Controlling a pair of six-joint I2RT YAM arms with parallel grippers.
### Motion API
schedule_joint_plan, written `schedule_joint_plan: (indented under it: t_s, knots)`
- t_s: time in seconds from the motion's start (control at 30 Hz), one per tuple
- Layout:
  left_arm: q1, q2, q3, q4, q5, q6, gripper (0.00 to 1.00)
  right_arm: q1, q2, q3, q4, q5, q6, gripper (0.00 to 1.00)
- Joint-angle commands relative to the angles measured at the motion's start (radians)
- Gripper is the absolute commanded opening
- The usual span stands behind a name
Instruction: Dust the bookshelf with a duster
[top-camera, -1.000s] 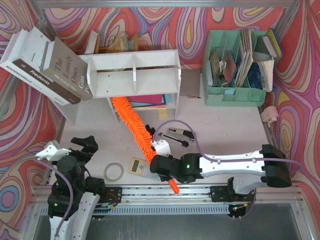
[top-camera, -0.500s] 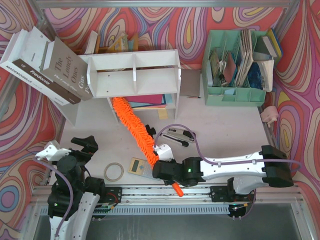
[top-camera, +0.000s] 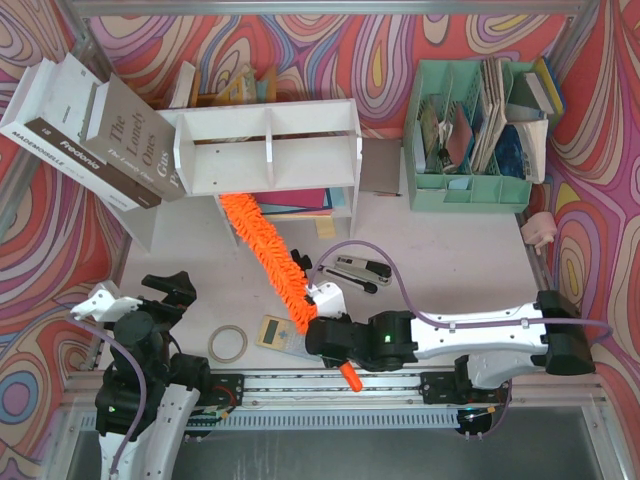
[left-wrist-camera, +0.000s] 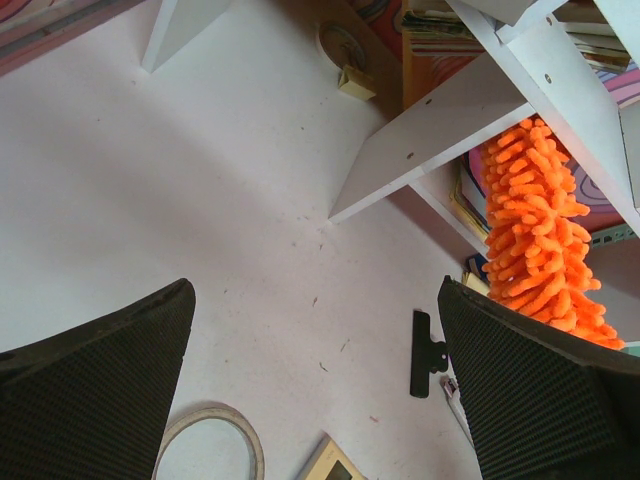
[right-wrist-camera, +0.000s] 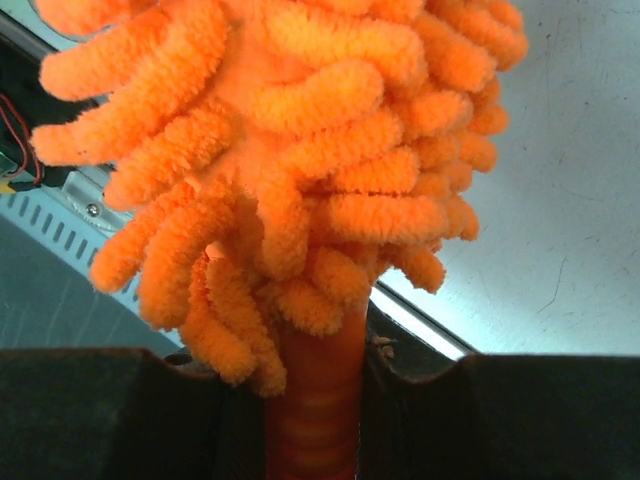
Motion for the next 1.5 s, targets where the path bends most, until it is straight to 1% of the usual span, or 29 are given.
schedule_joint_plan:
  t_s: [0.0,0.2,0.43,0.5,0.87,1.17,1.27,1.37,1.47]
  knots:
    - [0.008,0.002,-0.015,0.023,0.008,0.014,0.98,0.013,0.012,-0.026,0.042,0.05,-0.009,0.0]
    - [0.008,0.01,-0.013,0.025,0.011,0.016,0.99,0.013,0.058,-0.03,0.049,0.078,0.004,0.0]
    - [0.008,0.009,-0.016,0.025,0.01,0.015,0.99,0.013,0.009,0.085,0.016,0.161,-0.061,0.0]
    - [0.008,0.009,-0.014,0.026,0.01,0.016,0.99,0.012,-0.005,0.095,0.008,0.181,-0.071,0.0]
    - [0.008,0.012,-0.013,0.025,0.01,0.016,0.99,-0.014,0.038,0.018,0.009,0.167,-0.009,0.0]
    - [0.008,0.009,-0.015,0.025,0.012,0.016,0.98,-0.019,-0.093,-0.046,-0.075,0.221,0.092,0.0]
    - [0.008,0.01,-0.015,0.026,0.011,0.015,0.98,-0.02,-0.125,-0.069,-0.046,0.199,0.078,0.0]
    - [0.008,0.015,-0.015,0.03,0.013,0.017,0.99,-0.019,-0.093,-0.053,-0.007,0.172,0.04,0.0]
    - [0.008,0.014,-0.013,0.025,0.014,0.016,0.98,-0.019,-0.018,0.008,0.019,0.146,-0.015,0.0]
